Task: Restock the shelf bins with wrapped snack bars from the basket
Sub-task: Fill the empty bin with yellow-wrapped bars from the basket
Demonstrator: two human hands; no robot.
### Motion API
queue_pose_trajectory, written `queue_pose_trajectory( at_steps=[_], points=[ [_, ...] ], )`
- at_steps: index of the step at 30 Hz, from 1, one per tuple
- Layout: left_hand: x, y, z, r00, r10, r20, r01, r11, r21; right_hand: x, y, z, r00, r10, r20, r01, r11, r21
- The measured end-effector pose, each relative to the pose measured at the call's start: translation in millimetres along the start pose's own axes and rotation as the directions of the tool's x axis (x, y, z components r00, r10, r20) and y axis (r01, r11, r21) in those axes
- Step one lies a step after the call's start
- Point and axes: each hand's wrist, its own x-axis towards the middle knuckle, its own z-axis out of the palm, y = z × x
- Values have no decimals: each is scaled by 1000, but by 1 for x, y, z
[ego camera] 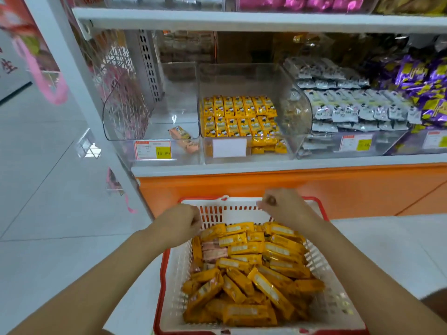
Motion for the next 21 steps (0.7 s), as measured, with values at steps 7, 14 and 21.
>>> queue_pose_trajectory(
  at_steps=[7,14,21],
  points=[
    [-24,-35,59,927,-147,344,118,988,103,-46,47,107,768,233,596,-79,959,-273],
    [-17,-32,53,904,-157,397,132,987,88,-64,45,155,865,284,414,-126,921,-368],
    [-13,-29,52,887,-159,434,131,987,94,-46,29,122,871,267,413,-209,961,-182]
  ],
)
